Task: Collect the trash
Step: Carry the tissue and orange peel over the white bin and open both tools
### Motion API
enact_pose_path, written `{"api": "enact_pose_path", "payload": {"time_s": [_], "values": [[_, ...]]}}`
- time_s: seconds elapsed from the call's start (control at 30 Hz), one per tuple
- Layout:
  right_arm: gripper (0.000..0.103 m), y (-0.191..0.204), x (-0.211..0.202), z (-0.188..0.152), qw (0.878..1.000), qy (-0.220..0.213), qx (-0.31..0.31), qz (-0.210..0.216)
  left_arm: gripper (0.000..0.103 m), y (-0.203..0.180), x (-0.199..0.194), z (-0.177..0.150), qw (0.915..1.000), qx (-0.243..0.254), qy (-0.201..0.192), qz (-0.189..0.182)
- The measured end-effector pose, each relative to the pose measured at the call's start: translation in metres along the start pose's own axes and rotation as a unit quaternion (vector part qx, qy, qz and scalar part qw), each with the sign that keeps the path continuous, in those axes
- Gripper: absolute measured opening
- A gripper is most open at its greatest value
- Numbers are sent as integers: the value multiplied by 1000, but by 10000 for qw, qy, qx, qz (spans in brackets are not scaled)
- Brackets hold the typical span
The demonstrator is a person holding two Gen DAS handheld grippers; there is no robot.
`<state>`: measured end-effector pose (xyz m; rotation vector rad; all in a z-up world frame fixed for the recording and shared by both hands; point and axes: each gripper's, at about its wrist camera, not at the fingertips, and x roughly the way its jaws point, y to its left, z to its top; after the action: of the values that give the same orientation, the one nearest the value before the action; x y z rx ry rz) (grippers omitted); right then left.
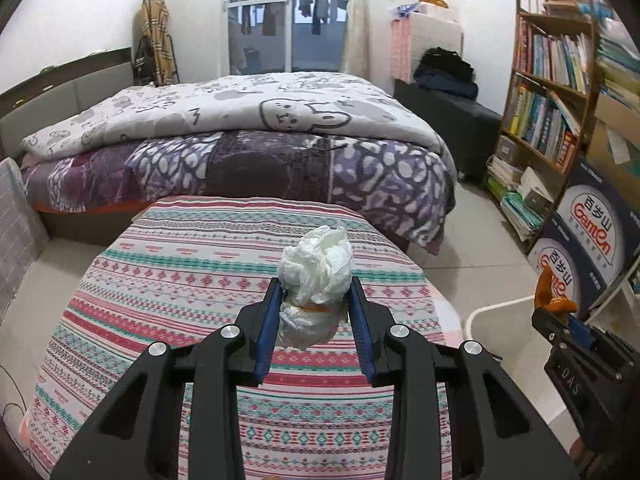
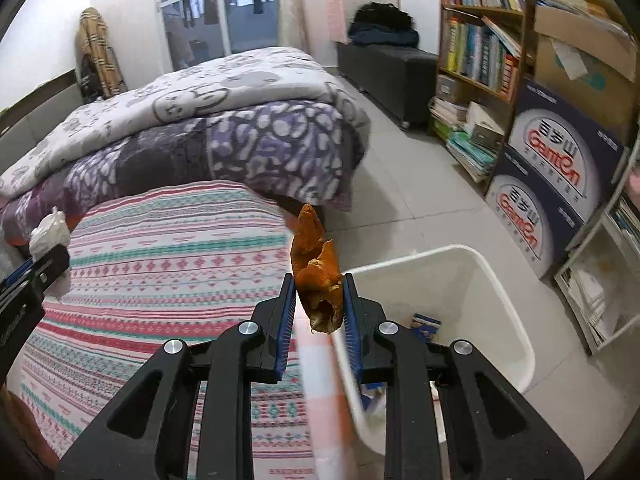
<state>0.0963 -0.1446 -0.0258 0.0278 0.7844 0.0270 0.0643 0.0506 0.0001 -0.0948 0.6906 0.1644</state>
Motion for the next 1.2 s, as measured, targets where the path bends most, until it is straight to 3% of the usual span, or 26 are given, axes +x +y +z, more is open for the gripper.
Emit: {"api": "enact_pose_path", "payload": {"time_s": [0.43,0.5,0.7,1.2], "values": [[27,-73,6,-1,9956,227,712,-565,33,-55,7,-9,9987,346,117,-354],[40,-82,4,-1,9943,218,808,-663,33,-64,8,-11,9981,383,168,-452],[56,-112,-6,-2,9901,77,1064,-914,33,-98,11,-18,9956,579,244,-688],[76,-191,-25,-8,9720,30,1972,-1279,34,-182,22,-26,9852,780,621,-1392]]}}
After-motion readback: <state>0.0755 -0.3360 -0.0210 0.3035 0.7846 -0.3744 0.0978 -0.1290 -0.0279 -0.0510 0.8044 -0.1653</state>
